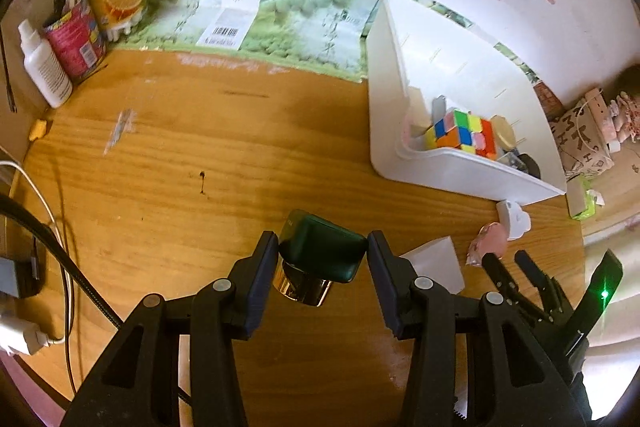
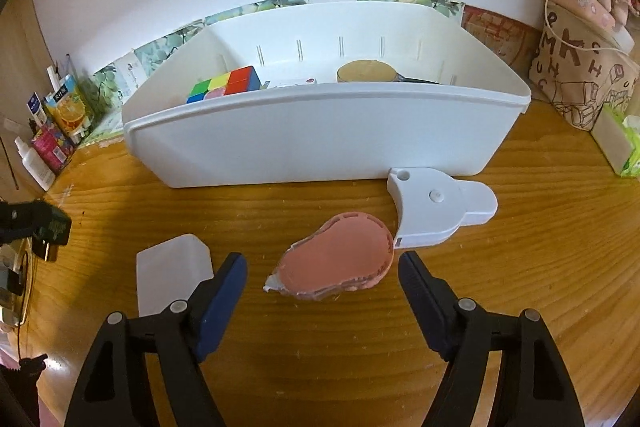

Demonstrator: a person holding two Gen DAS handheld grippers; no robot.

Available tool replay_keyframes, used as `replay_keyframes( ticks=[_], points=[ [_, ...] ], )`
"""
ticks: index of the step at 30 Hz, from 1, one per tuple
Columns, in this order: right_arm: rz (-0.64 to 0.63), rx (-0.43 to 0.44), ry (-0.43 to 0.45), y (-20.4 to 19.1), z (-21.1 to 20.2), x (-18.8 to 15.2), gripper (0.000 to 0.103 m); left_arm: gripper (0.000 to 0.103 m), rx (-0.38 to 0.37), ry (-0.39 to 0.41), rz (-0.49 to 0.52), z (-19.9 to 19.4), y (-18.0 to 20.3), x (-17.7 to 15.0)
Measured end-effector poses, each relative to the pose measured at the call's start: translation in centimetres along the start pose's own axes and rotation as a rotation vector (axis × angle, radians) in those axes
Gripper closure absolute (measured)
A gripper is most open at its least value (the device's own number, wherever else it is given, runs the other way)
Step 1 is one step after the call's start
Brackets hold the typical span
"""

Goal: Organize rigid objects
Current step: 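Grasp the green-and-gold charger with the left tool while the right tool nears the pink dispenser, then carry the green charger to the bin with the left tool while the right tool carries the dispenser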

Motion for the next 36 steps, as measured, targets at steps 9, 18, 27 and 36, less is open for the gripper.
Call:
replay_keyframes(
  ticks=[9, 18, 27, 36],
  points=[
    [0.003, -0.022, -0.044, 0.0, 1.3, -0.8, 0.021, 0.054, -0.029, 0.007, 0.016, -1.1, 0.8, -0.7],
    [-0.006, -0.042, -0.068, -0.1, 2.9, -1.1, 0.020, 0.054, -0.050, 0.021, 0.023, -2.5, 1.3, -1.5],
    [-0.027, -0.076, -0.066, -0.6, 3.8, -0.5, 0.021, 0.054, -0.056, 0.039, 0.048, -2.9, 1.8, -1.3],
    [-0.063, -0.059, -0.081, -0.9, 3.6, -0.6, 0.036, 0.054, -0.062, 0.057, 0.051, -2.8, 2.2, -0.3]
  ],
)
Point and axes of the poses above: each gripper's, at about its wrist camera, not at the fingertips, and z roughly the way its jaws point, y to its right, x to its top, the point moved 8 cm from there along z, roughly the way its jaws point, and after that the axes turned 4 degrees about -x, right-handed, at the moved point
